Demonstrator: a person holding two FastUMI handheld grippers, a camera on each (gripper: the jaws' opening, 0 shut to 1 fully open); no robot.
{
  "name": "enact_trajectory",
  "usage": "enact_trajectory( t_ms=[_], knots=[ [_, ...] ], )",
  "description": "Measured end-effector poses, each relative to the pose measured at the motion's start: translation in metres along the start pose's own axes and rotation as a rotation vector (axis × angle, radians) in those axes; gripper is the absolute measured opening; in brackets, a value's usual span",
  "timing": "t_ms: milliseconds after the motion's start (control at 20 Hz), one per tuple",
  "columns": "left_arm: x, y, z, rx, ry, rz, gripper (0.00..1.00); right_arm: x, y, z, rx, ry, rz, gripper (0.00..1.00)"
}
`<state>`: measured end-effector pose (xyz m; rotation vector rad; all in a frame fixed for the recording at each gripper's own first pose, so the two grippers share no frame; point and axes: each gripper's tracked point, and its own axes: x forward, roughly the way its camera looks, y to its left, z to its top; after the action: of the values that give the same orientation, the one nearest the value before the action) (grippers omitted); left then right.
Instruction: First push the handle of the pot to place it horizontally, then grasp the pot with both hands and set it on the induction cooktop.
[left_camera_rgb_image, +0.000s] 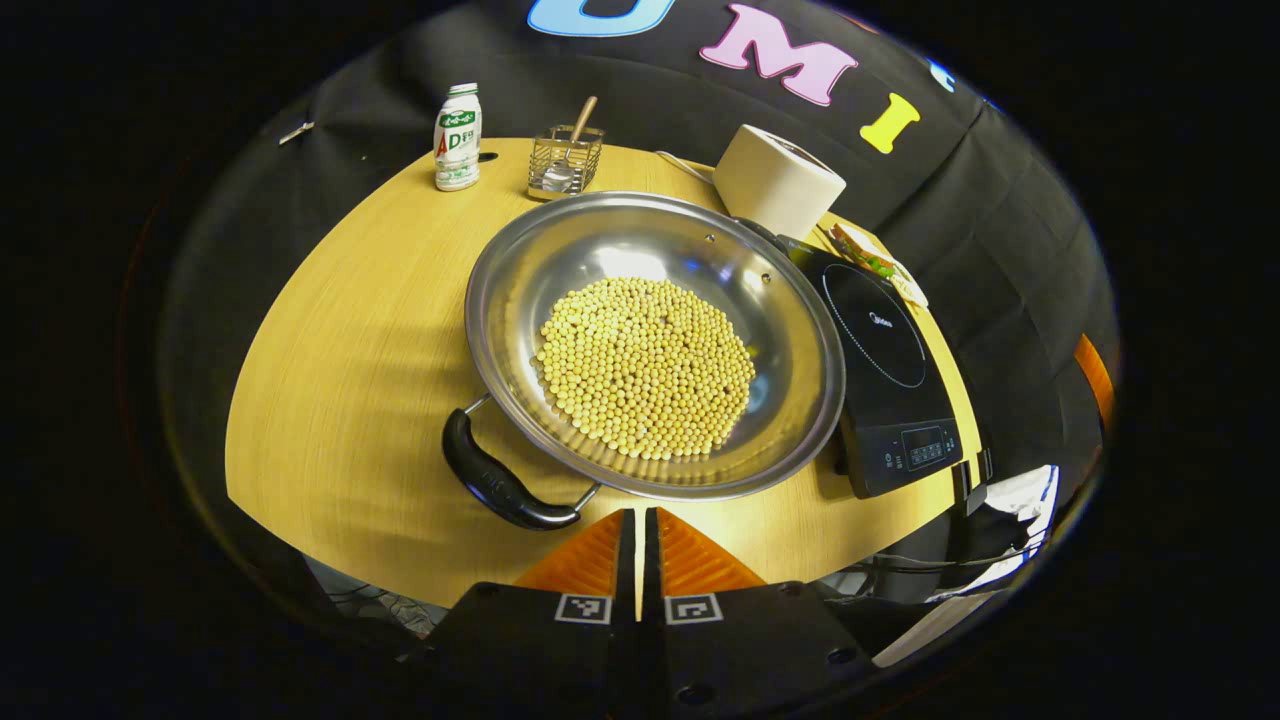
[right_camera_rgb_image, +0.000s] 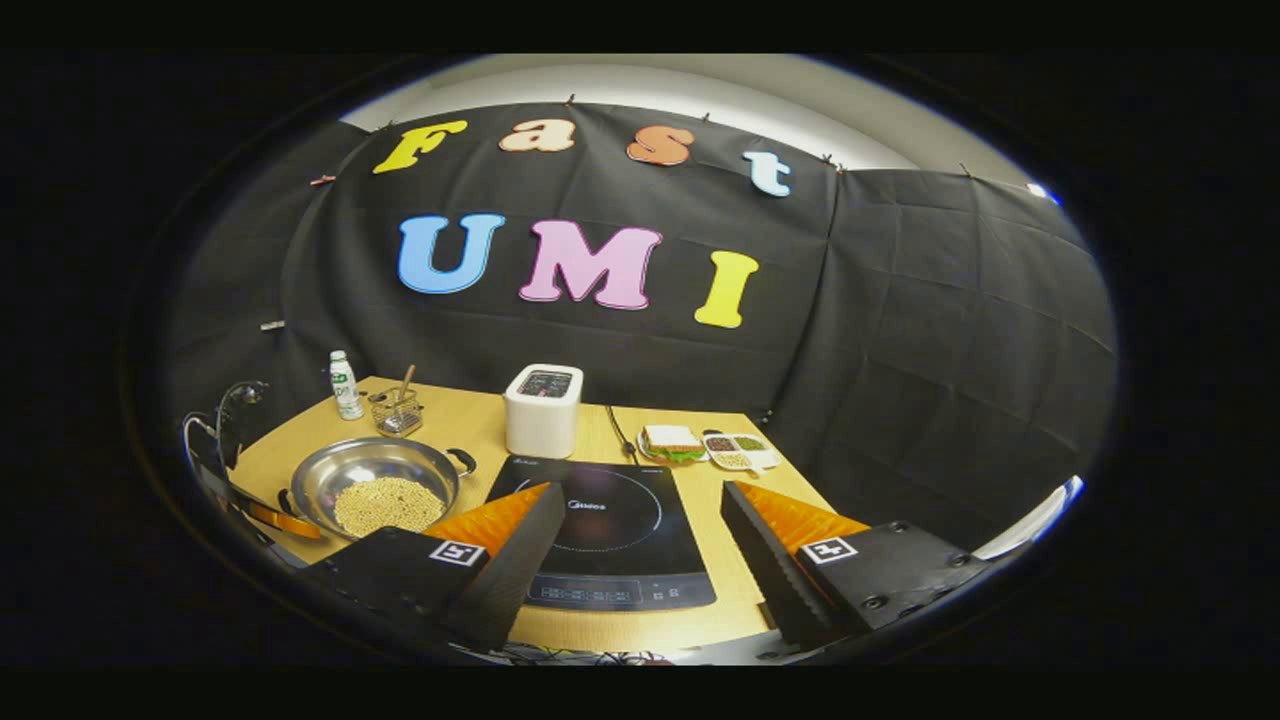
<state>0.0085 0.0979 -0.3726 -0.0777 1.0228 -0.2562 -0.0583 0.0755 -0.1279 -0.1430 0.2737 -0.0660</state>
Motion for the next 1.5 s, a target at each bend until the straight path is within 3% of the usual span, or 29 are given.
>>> enact_trajectory(
  t_ms=[450, 800, 1500],
  knots=[
    [0.001, 0.026, 0.011, -0.015, 0.001, 0.047, 0.05, 0.001, -0.005, -0.011, 0.007, 0.031, -0.013, 0.98],
    [0.002, 0.068, 0.026, -0.013, -0.006, 0.125, 0.05, 0.008, 0.002, -0.004, 0.018, 0.024, -0.012, 0.98],
    [0.007, 0.124, 0.064, -0.073, -0.055, 0.174, 0.05, 0.020, 0.006, -0.019, 0.023, 0.088, -0.028, 0.98]
  ],
)
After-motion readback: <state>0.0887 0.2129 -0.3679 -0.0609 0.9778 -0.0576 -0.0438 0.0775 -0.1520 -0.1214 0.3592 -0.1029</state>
